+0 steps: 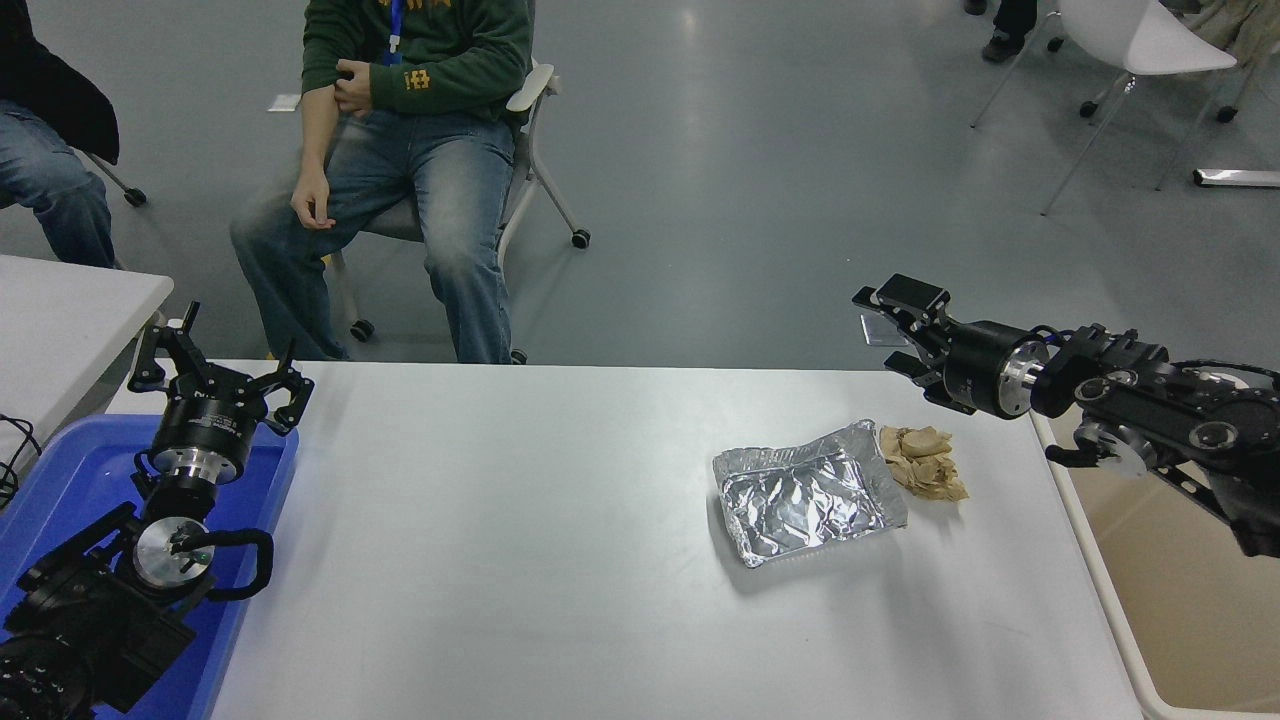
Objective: Clean the table surface
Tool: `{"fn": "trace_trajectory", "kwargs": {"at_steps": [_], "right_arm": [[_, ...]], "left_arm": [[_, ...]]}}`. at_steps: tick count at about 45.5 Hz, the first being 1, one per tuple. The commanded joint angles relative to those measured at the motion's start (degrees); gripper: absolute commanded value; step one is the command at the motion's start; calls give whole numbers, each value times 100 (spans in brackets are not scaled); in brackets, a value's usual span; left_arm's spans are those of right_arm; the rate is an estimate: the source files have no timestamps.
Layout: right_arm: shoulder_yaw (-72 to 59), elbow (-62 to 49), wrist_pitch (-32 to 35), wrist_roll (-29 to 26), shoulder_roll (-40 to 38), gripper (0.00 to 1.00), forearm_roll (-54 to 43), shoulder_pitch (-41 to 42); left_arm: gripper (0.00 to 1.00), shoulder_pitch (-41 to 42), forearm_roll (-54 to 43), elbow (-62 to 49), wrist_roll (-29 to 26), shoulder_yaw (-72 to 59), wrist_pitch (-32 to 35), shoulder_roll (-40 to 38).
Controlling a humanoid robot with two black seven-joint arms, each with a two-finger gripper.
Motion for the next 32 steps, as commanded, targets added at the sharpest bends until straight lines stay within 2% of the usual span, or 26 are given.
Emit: {"fn": "trace_trajectory", "kwargs": {"at_steps": [1,12,20,32], "right_arm": [[-503,127,592,-124,-22,99,-1095,454],[-635,153,655,-115,13,99,-1833,358],[-889,153,163,-124,13,99,-2123,121],[-1267,162,-22,-89,13,99,-2246,-152]], "left_arm": [[100,0,0,0,0,0,0,0],[100,0,0,0,0,0,0,0],[100,0,0,0,0,0,0,0],[100,0,0,0,0,0,0,0]]}}
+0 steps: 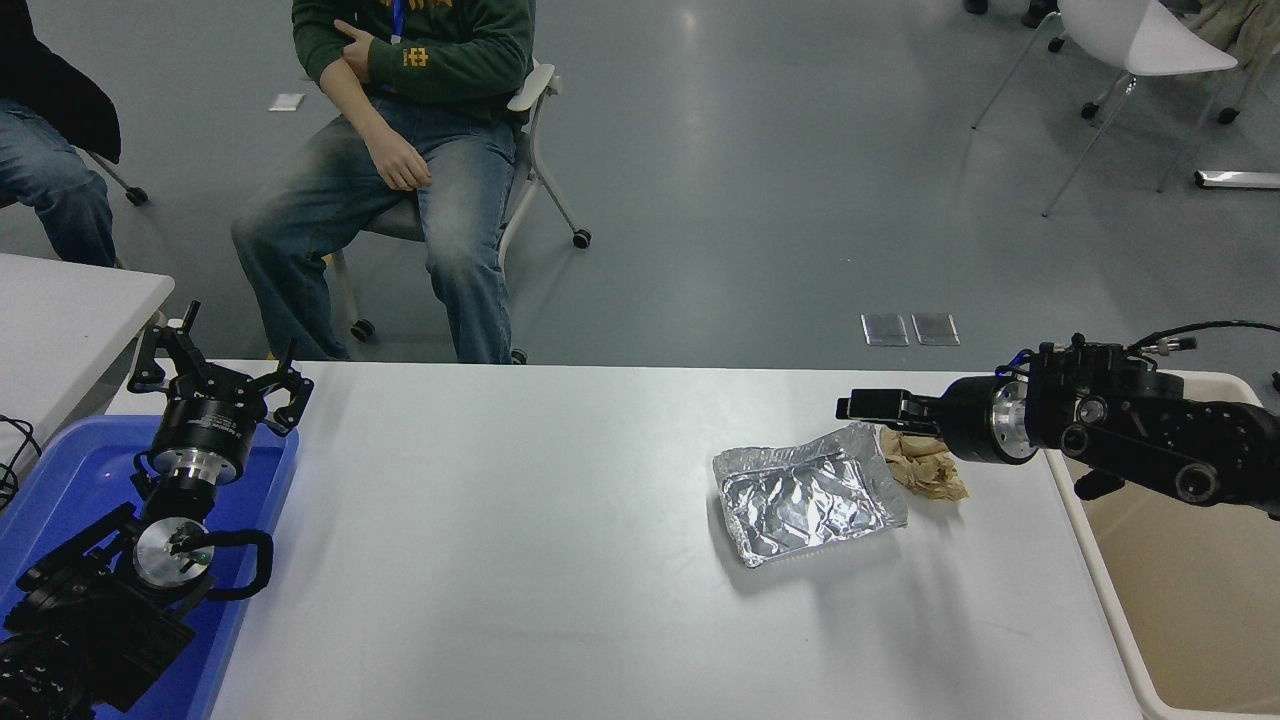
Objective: Clean the table surface
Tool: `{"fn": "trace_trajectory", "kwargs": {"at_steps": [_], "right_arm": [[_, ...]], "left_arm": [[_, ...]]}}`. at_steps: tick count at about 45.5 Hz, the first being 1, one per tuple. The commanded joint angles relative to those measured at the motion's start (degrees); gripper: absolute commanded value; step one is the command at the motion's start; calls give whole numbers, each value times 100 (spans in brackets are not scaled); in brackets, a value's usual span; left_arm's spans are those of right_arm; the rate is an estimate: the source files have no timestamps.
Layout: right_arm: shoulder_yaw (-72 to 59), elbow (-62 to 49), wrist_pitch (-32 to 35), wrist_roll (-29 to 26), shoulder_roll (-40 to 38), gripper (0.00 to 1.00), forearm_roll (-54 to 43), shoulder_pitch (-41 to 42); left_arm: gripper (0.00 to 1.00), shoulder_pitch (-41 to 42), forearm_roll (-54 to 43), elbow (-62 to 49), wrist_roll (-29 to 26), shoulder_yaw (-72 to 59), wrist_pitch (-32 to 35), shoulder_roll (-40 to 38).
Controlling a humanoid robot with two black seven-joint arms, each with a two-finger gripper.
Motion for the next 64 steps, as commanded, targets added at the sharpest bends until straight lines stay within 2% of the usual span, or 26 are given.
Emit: {"fn": "trace_trajectory", "kwargs": {"at_steps": [1,11,21,42,53,59,64], "right_arm": [[-323,9,-232,24,14,99,-299,-230],[-358,-61,-355,16,31,99,-502,-406],[-350,-140,-750,16,58,98,-484,-705],[-349,-1177,-1278,7,1033,98,-396,-1145],[-341,-1292,-1348,7,1077,98,-396,-1145],[-349,-1292,-1401,24,1077,84,-396,-1145],[-358,-1265,-1374,24,1077,62,-405,-1136]], "left_arm": [[100,0,0,0,0,0,0,0],[100,0,0,0,0,0,0,0],[100,0,0,0,0,0,0,0],[100,0,0,0,0,0,0,0],[100,0,0,0,0,0,0,0],[100,0,0,0,0,0,0,0],[100,0,0,0,0,0,-9,0]]}}
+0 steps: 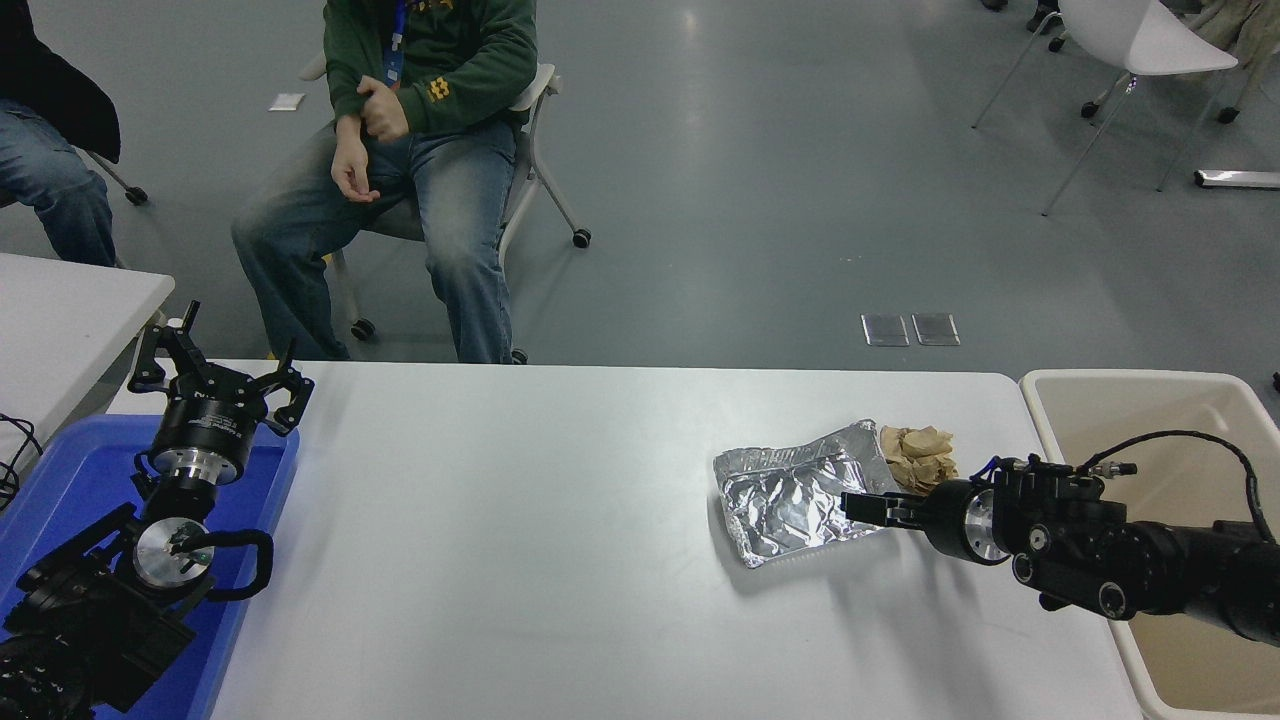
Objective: Clean the table surface
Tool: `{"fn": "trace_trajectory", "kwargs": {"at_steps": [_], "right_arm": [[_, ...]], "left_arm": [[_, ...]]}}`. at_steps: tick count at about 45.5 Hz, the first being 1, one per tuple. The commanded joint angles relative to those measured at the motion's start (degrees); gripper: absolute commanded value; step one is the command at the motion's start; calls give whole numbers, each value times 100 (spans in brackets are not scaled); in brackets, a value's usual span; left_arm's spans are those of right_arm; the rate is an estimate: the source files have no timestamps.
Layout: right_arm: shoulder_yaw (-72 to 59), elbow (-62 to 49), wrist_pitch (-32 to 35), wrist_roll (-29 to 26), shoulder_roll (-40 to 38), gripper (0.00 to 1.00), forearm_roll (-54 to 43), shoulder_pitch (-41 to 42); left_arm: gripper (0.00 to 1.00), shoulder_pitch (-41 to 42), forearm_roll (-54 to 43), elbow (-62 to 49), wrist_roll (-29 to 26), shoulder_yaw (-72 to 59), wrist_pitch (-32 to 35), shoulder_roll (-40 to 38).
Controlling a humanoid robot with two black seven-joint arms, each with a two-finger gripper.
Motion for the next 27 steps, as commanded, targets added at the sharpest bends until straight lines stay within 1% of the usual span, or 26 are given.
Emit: {"fn": "trace_trajectory", "kwargs": {"at_steps": [1,3,5,7,11,14,17,27], "right_arm": [[-23,-48,-35,7,49,58,-7,-15],[-23,-48,-26,7,49,48,-7,-6],[-58,-48,-17,7,40,42,-24,3],[-128,-48,-26,7,49,34,-16,29],[-233,-48,-26,7,49,30,-7,47],[-260,-39,-26,7,49,11,-7,56],[-260,-39,-26,7,49,0,-7,56],[-269,-13,9,147,14,0,-7,108]], "left_arm": [[100,0,0,0,0,0,5,0],[100,0,0,0,0,0,-4,0],[100,0,0,0,0,0,5,0],[100,0,0,0,0,0,5,0],[100,0,0,0,0,0,5,0],[100,0,0,0,0,0,5,0],[100,0,0,0,0,0,5,0],[100,0,0,0,0,0,5,0]]}}
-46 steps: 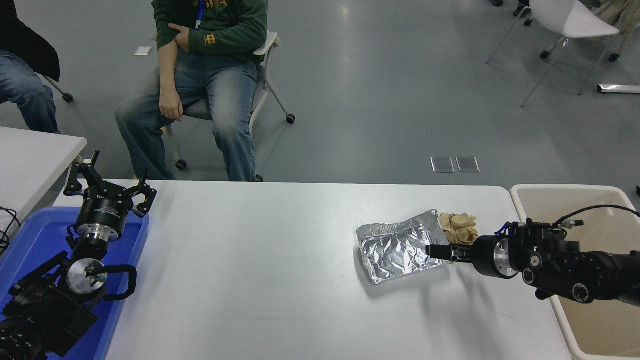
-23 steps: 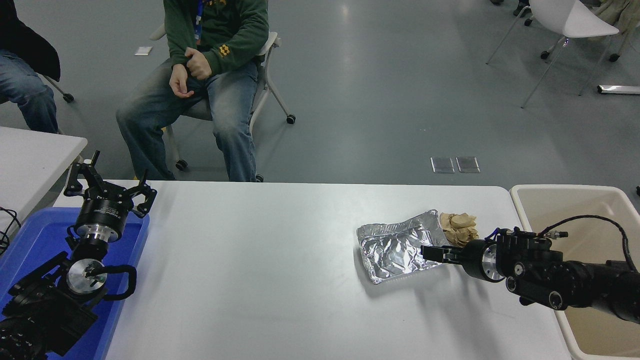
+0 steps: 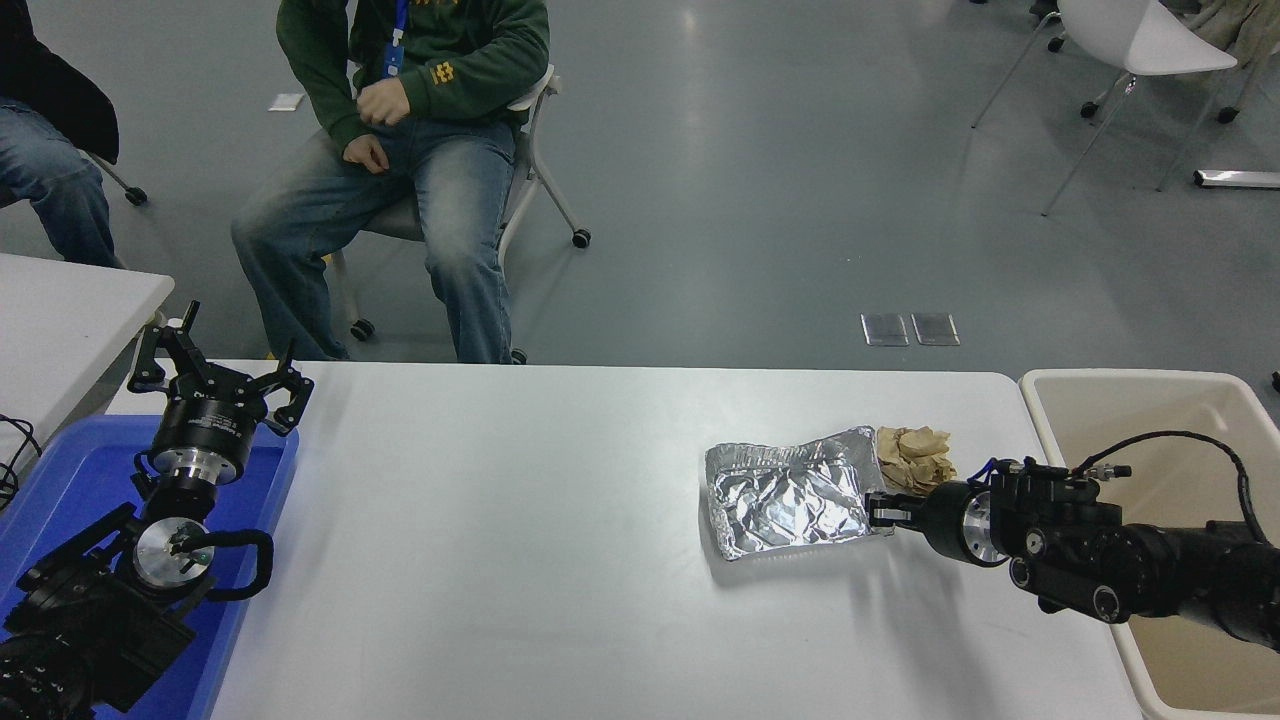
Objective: Clean the table surface
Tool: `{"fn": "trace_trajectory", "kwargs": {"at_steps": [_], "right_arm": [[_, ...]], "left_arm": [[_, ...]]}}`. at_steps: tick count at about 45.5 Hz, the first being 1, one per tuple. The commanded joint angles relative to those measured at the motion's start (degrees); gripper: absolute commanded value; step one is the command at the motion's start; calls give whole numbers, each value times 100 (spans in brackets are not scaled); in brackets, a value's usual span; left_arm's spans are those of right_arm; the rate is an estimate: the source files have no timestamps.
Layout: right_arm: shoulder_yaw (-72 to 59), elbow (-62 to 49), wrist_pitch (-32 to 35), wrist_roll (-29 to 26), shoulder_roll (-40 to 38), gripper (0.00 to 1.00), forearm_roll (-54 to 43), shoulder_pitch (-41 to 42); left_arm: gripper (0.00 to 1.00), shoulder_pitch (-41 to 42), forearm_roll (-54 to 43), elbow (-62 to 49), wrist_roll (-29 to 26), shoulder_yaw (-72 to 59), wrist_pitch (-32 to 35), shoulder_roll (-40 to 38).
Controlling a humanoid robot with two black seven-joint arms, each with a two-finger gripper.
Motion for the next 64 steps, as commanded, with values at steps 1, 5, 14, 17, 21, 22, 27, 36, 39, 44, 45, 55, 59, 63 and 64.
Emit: {"fn": "trace_trajectory", "kwargs": {"at_steps": [1,5,14,17,21,22,27,36,39,44,45,55,59,63,64], "right_arm": [[-43,32,40,144,-36,0,2,61],[-34,85,40,302,-89,0,2,70],[107,480,76,461,-387,0,28,158],[159,541,76,461,-423,0,124,167],[326,761,76,487,-537,0,370,193],[387,857,76,496,-615,0,432,210],[800,1542,76,531,-1134,0,503,228],[1161,2351,23,531,-1855,0,503,211],[1275,2545,23,531,-2127,0,503,211],[1337,2835,58,531,-2558,0,494,228],[1337,2879,58,531,-2637,0,485,228],[1346,3441,76,540,-3489,0,485,412],[1355,3696,84,540,-3867,0,485,483],[1364,3951,93,575,-4245,0,485,571],[1364,4004,102,584,-4333,0,485,588]], "left_arm": [[100,0,0,0,0,0,1,0],[100,0,0,0,0,0,1,0],[100,0,0,0,0,0,1,0],[100,0,0,0,0,0,-8,0],[100,0,0,0,0,0,1,0],[100,0,0,0,0,0,1,0],[100,0,0,0,0,0,1,0],[100,0,0,0,0,0,1,0],[100,0,0,0,0,0,1,0],[100,0,0,0,0,0,1,0],[100,0,0,0,0,0,1,0],[100,0,0,0,0,0,1,0],[100,0,0,0,0,0,1,0],[100,0,0,0,0,0,1,0],[100,0,0,0,0,0,1,0]]}}
